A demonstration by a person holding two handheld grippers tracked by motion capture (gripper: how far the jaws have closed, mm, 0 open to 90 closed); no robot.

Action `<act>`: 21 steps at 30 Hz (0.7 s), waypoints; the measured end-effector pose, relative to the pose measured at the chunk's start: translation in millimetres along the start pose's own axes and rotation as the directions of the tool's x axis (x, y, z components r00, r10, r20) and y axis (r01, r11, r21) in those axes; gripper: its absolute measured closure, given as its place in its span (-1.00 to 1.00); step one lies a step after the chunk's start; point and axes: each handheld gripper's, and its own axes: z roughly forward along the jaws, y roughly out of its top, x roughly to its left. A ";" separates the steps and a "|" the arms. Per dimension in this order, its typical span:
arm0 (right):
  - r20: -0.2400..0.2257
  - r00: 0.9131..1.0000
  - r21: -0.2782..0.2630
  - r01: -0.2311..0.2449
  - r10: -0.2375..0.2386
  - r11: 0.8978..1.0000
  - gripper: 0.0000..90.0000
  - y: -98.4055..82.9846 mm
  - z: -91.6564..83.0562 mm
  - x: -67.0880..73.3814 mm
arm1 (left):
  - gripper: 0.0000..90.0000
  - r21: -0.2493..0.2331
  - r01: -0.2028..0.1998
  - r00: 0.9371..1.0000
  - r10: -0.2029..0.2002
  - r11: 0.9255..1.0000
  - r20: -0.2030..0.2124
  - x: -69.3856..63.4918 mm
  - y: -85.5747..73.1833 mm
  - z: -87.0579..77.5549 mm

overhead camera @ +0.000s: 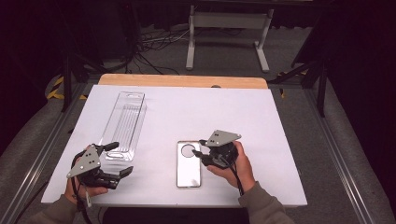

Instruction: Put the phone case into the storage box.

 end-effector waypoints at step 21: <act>0.133 0.991 -0.056 -0.022 0.030 0.998 -0.83 -29.4 -37.4 -20.7 | -0.86 0.006 -0.011 1.000 0.011 1.000 -0.001 -1.4 1.4 0.5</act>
